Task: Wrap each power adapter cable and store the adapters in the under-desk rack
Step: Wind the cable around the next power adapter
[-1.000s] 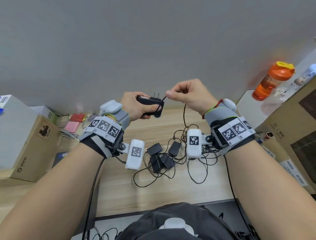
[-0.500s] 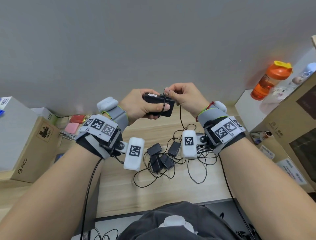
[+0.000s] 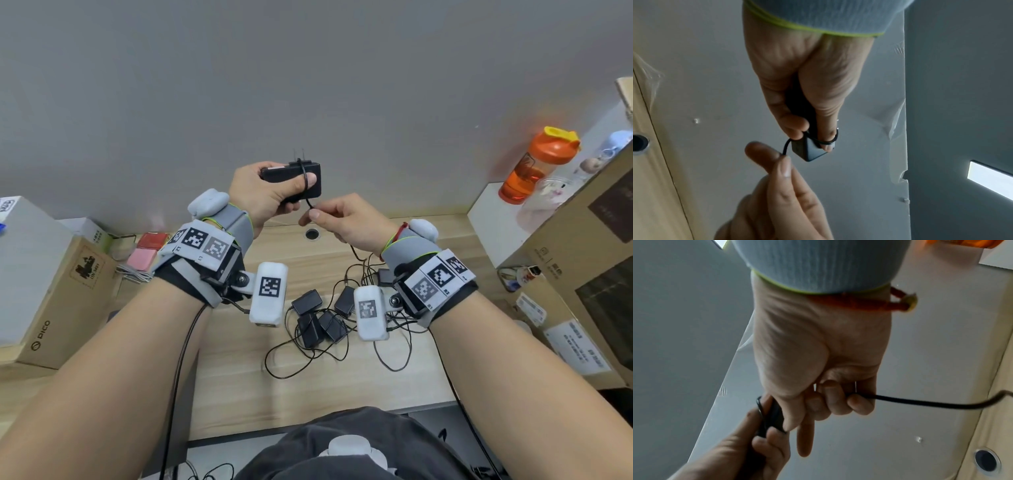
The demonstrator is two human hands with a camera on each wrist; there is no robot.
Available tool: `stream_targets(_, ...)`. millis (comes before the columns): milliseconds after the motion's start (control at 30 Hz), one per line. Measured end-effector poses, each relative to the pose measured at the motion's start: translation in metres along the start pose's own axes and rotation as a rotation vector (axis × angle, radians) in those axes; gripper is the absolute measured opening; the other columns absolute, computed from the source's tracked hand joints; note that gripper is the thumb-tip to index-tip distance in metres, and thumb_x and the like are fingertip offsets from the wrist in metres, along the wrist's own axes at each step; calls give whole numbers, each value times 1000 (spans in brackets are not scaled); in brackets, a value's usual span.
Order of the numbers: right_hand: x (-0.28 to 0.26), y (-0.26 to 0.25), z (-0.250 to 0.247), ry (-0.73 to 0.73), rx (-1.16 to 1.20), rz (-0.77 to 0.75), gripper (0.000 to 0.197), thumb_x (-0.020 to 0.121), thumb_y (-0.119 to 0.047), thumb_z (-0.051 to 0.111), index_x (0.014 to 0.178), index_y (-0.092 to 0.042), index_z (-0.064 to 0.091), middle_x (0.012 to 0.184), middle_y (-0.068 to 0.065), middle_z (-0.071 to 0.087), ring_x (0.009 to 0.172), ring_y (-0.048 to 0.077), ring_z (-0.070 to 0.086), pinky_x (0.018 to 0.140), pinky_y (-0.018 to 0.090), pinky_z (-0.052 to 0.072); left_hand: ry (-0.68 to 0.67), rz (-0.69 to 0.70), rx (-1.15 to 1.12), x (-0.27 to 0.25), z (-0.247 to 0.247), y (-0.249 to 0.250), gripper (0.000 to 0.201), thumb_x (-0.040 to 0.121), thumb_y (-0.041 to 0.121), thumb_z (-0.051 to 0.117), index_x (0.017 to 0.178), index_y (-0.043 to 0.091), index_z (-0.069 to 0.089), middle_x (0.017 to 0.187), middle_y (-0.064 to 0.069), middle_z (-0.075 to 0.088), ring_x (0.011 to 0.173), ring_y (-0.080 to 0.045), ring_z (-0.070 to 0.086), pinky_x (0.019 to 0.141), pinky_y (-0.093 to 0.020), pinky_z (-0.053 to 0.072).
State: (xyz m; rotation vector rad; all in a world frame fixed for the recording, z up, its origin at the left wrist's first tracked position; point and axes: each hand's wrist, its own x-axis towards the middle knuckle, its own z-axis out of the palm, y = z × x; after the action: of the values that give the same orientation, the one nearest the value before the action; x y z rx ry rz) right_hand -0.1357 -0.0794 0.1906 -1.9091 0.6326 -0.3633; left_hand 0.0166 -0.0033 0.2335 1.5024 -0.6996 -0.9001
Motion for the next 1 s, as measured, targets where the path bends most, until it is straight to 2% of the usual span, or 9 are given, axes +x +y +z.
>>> stream_targets(267,-7,-22,-22,105,-4,-66,24,96,-20,63,87,-2,74,39,-15,39,41,3,35,46,9,26,-11,-55,167,4,-10,-17,34,71,12,87,91,4,61,80,-12,66,45,-15,60,46,-19,49)
stream_targets(333,-1,-22,-25,146,9,-89,24,90,-30,69,77,-11,75,49,-14,50,51,-2,39,59,12,33,-71,-67,226,1,-9,-18,31,70,13,87,88,5,62,77,-9,66,46,-13,60,47,-19,49)
stream_targets(400,4,-21,-27,179,31,-95,30,80,-45,73,71,-17,74,64,7,59,64,13,45,70,25,37,-137,-72,279,-4,-6,-15,28,70,10,86,84,7,62,76,-8,64,46,-13,60,47,-19,49)
stream_targets(467,4,-22,-31,217,60,-102,30,78,-42,78,68,-14,71,59,8,51,60,15,38,64,28,34,-206,-73,326,-8,-3,-13,29,70,7,85,87,5,62,78,-11,64,46,-15,60,46,-19,49)
stream_targets(567,6,-20,-39,272,75,-116,22,80,-26,81,68,-12,68,49,-11,35,51,8,28,55,22,28,-285,-72,339,-16,1,-7,30,72,5,83,92,4,61,79,-14,65,48,-17,60,47,-20,49)
stream_targets(700,8,-14,-41,304,112,-128,21,85,-20,75,67,-16,65,55,-9,47,55,6,38,59,19,34,-353,-36,288,-22,4,2,25,74,3,81,85,7,59,72,-13,64,47,-18,58,45,-21,47)
stream_targets(800,6,-10,-38,315,112,-103,26,92,-19,67,67,-16,62,49,-18,53,49,-2,44,57,11,36,-351,-18,240,-24,4,5,23,75,3,80,84,9,60,65,-4,65,46,-19,58,45,-21,47)
stream_targets(900,6,-2,-30,317,149,-80,32,96,-23,62,65,-15,60,47,-16,50,47,1,40,55,17,34,-322,-12,187,-23,5,4,23,75,4,80,84,9,60,62,0,66,46,-20,57,45,-21,47)
stream_targets(1000,8,6,-20,309,221,-42,44,98,-29,58,74,8,58,54,-1,36,51,12,29,52,30,24,-276,5,134,-21,7,3,22,75,4,80,83,10,60,64,-5,64,46,-19,55,46,-22,47)
